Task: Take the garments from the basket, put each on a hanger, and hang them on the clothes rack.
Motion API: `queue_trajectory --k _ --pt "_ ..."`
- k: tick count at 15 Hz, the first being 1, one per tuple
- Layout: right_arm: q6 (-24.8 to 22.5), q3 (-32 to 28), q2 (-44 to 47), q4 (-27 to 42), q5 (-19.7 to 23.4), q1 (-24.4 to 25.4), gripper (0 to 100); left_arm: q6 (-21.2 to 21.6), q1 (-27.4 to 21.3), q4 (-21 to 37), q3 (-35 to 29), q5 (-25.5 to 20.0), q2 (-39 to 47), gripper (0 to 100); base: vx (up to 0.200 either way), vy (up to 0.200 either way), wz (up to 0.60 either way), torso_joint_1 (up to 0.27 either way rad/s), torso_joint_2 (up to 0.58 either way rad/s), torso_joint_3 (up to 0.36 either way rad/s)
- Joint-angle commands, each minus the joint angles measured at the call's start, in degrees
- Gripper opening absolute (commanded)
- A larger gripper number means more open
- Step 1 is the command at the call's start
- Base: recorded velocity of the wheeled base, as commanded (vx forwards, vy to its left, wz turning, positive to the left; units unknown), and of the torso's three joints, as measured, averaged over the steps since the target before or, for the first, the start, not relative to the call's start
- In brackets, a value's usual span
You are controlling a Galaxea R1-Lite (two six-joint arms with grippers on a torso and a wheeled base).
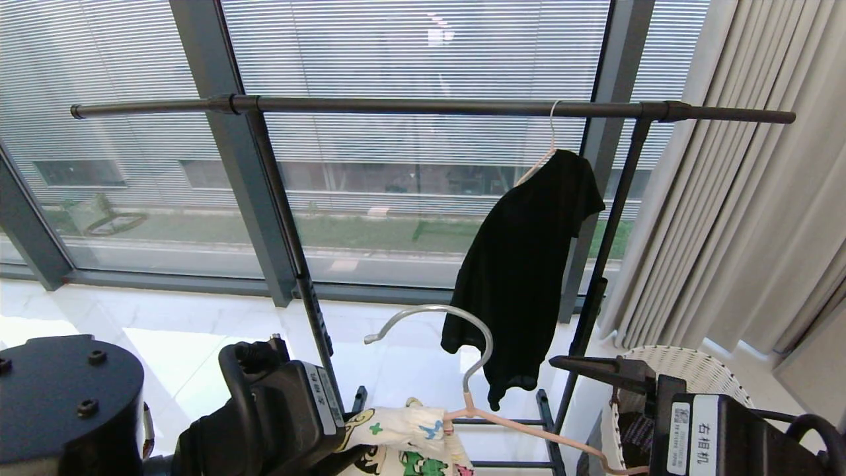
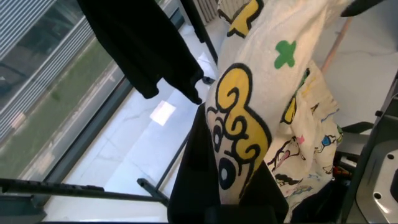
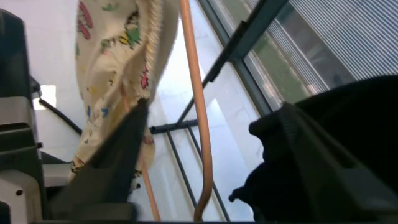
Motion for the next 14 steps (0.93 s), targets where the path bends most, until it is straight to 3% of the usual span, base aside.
queue_trajectory --k 1,5,9,11,14 --pt "0.0 0.0 -0.2 0.1 -0.1 -1.4 100 0.3 2.5 0.0 0.6 0.3 -0.1 0 0.000 0.000 0.00 0.000 0.00 0.000" --pt "0.0 0.3 -0.2 0.1 0.0 -2.9 100 0.5 9.0 0.0 2.8 1.9 -1.7 0 0.000 0.000 0.00 0.000 0.00 0.000" --pt "3.9 -0.1 3.0 0.1 1.1 -2.7 100 0.0 15.7 -4.0 -2.3 2.1 -1.1 0 0.000 0.000 0.00 0.000 0.00 0.000" --pt "10.4 -2.2 6.4 -0.9 1.0 -1.0 100 -0.1 16.2 -4.8 -4.1 2.0 -1.8 0 0.000 0.000 0.00 0.000 0.00 0.000" --pt "27.0 -8.2 12.2 -2.4 -0.4 2.4 100 0.0 16.1 -4.8 -4.2 2.0 -3.0 0 0.000 0.000 0.00 0.000 0.00 0.000"
